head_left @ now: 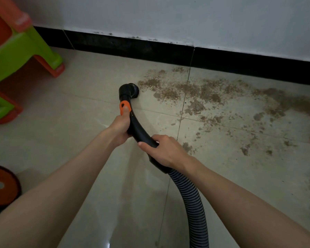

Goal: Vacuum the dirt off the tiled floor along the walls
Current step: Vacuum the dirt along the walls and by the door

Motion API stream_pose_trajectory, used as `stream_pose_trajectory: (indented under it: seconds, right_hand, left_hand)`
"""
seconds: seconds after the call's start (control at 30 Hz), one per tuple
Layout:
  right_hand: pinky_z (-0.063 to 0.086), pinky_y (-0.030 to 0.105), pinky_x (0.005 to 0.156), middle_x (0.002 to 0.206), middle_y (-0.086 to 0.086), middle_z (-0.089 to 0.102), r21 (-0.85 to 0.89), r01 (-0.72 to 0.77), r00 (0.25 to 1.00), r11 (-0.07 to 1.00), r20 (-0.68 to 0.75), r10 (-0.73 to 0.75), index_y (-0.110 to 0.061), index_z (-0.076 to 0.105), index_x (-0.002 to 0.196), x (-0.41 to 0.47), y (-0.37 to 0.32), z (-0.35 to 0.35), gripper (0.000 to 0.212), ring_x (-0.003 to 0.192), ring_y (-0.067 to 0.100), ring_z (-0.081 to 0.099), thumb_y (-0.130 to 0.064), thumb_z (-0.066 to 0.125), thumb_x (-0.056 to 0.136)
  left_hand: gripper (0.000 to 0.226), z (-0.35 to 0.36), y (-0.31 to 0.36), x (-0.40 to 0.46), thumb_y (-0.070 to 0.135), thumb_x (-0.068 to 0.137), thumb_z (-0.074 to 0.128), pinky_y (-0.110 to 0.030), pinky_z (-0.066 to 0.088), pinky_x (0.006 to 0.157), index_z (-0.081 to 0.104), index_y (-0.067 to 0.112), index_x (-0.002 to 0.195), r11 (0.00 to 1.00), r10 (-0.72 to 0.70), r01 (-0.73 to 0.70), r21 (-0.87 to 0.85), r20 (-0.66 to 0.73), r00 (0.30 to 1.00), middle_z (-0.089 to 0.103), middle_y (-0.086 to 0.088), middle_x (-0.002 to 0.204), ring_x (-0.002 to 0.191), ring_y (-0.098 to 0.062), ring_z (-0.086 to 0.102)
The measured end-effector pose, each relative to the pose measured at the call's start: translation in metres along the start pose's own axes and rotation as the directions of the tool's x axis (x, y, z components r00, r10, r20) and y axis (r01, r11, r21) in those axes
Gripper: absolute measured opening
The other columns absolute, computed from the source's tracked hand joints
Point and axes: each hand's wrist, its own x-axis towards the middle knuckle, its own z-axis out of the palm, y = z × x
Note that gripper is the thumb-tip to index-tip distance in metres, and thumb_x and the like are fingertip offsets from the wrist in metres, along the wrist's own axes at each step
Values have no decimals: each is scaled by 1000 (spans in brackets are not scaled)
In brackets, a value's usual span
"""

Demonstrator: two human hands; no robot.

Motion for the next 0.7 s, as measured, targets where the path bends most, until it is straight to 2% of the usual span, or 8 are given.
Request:
stream_pose_trajectory:
  seconds: [0.17, 0.27, 0.4, 0.53, 0.7]
  right_hand:
    - [48, 33, 62, 73, -3, 64, 32, -44, 997, 999, -68, 46, -27, 50, 74, 14, 8, -7, 42, 72, 19, 63, -67, 49, 88]
    - [52, 33, 64, 72, -4, 66, 65, -63, 992, 996, -104, 69, -26, 54, 78, 14, 8, -10, 41, 70, 17, 64, -66, 50, 88]
    - [51, 33, 62, 71, -4, 64, 57, -26, 996, 998, -78, 31, -27, 53, 75, 13, 2, -8, 41, 69, 18, 64, -66, 50, 87]
    - [41, 30, 56, 73, -3, 63, -42, 33, 999, 999, -1, -33, -28, 52, 79, 21, -11, 4, 39, 70, 18, 62, -65, 49, 89]
    - [41, 30, 55, 71, -5, 62, 37, 17, 1000, 999, 3, -18, -28, 51, 74, 39, -21, 4, 41, 68, 17, 62, -66, 49, 88]
  left_hand:
    - [64, 20, 13, 9, 52, 99, 30, -36, 43, 83, 38, -1, 134, 999, 19, -21, 48, 50, 999, 52, -12, 120, 101, -24, 51]
    - [65, 29, 16, 13, 53, 98, 31, -34, 44, 81, 41, -1, 133, 998, 37, -40, 53, 62, 997, 52, -10, 112, 98, -23, 52]
    - [60, 18, 9, 19, 51, 99, 30, -32, 45, 76, 45, -1, 127, 997, 77, -76, 17, -34, 996, 55, -6, 93, 83, -19, 55]
    - [63, -7, -1, 24, 51, 99, 29, -32, 44, 77, 43, -2, 131, 997, 79, -79, 4, -154, 985, 55, -11, 107, 92, -23, 54]
    - [61, -11, 19, 31, 49, 101, 26, -32, 43, 80, 41, -1, 133, 996, 92, -89, 30, -112, 989, 53, -10, 111, 95, -21, 53]
